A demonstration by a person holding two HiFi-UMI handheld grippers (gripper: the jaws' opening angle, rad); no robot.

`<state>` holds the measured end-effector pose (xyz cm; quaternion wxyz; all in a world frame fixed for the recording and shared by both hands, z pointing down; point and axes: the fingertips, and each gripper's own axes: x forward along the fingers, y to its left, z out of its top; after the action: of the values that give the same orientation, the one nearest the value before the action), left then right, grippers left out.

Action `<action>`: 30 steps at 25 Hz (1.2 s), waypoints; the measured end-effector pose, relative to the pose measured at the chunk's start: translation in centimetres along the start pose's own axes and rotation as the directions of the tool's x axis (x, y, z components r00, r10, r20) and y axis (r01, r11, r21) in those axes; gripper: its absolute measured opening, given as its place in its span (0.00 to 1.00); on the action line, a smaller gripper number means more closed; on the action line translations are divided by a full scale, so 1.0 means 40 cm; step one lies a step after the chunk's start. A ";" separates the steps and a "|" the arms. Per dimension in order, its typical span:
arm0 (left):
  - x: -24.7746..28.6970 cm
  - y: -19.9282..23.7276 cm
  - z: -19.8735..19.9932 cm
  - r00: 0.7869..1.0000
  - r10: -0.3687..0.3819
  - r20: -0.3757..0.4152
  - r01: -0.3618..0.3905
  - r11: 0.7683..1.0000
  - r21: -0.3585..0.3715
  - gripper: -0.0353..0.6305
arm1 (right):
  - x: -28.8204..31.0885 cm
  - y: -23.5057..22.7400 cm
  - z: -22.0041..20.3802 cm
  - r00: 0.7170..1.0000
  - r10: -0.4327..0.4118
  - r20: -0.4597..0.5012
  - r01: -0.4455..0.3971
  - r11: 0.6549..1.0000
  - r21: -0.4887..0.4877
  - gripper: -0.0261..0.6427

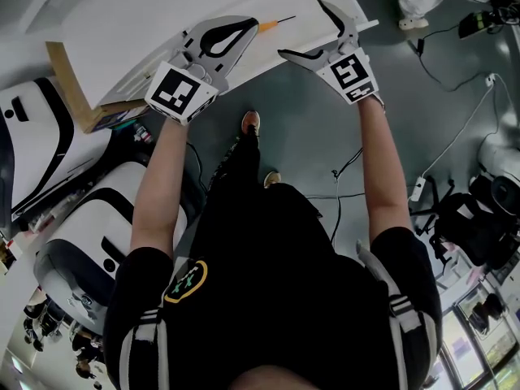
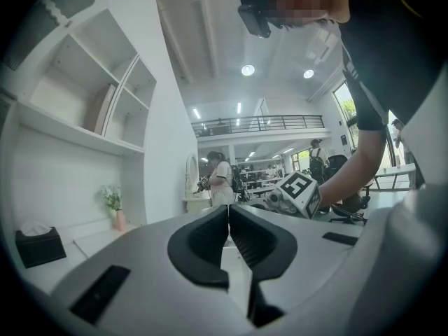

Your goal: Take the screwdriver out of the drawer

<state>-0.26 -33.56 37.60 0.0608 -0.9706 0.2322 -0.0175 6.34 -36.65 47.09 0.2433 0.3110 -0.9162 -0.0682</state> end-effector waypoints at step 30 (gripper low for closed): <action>0.042 0.074 -0.061 1.000 0.030 -0.006 -0.030 0.993 -0.111 0.09 | 0.352 0.026 -0.462 0.799 0.295 -0.524 -0.438 0.882 -0.171 0.91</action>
<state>-0.25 -37.19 39.68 0.0065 -0.9688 0.2476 -0.0056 5.14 -43.83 69.19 0.5146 0.0945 -0.8493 -0.0701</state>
